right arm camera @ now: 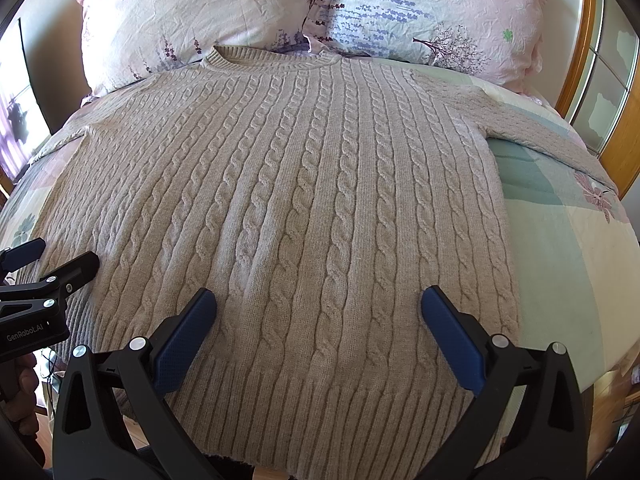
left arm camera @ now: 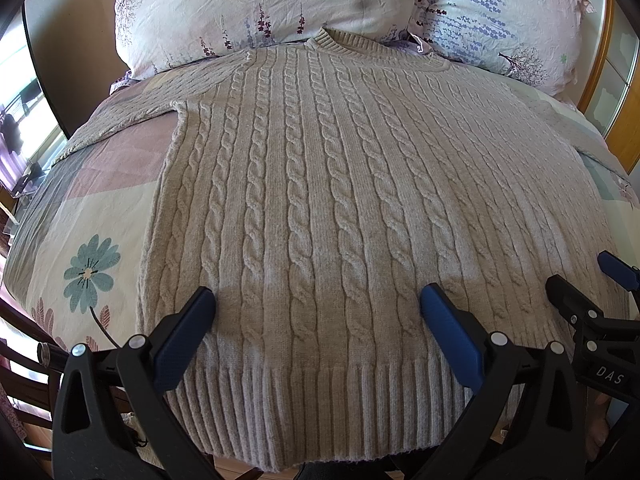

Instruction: Fold small clothes

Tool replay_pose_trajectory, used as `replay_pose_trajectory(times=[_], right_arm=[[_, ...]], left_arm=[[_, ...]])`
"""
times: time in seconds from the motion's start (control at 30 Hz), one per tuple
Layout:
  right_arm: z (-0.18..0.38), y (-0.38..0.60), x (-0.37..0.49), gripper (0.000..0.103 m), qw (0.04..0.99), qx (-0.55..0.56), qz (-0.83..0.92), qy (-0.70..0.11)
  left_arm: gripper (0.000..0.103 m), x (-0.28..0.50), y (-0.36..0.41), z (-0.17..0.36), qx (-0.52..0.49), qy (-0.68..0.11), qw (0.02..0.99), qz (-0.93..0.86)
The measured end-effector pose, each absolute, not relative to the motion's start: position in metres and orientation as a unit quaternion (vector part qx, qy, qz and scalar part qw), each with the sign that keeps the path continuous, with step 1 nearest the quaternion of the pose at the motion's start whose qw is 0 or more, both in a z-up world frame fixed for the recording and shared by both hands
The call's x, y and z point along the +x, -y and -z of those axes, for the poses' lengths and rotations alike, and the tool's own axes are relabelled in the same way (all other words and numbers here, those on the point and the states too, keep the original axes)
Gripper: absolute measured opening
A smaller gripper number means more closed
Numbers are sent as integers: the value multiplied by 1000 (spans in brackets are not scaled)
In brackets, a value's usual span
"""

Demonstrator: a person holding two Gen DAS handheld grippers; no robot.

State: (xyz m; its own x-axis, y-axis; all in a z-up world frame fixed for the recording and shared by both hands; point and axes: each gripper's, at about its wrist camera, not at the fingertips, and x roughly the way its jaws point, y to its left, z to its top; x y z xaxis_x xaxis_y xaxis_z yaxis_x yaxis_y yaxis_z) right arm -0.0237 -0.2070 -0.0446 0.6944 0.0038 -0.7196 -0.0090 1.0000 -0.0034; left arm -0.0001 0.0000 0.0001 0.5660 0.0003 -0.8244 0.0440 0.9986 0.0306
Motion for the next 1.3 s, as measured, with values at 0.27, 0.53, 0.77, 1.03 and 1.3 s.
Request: replay_pose_trajectory(times=[0.27,0.53,0.77,1.03,1.3], right_arm=[[45,207,-24,102,920,-3,-3,-391],[45,207,-23,102,921,-4,-5,-390],[45,207,-24,102,924,-8,-12,-383],[36,227,-19,102,923,-4,-62,-379],[-42,464,40,90,932,192,137,-276]], left_arm=[[101,0,0,0,24,-466,885,12],[101,0,0,0,24,-466,885,12],[101,0,0,0,24,-465,885,13],[101,8,-1,-3,29,-472,881,26],[101,27,-25,-23,-68,-462,884,19]])
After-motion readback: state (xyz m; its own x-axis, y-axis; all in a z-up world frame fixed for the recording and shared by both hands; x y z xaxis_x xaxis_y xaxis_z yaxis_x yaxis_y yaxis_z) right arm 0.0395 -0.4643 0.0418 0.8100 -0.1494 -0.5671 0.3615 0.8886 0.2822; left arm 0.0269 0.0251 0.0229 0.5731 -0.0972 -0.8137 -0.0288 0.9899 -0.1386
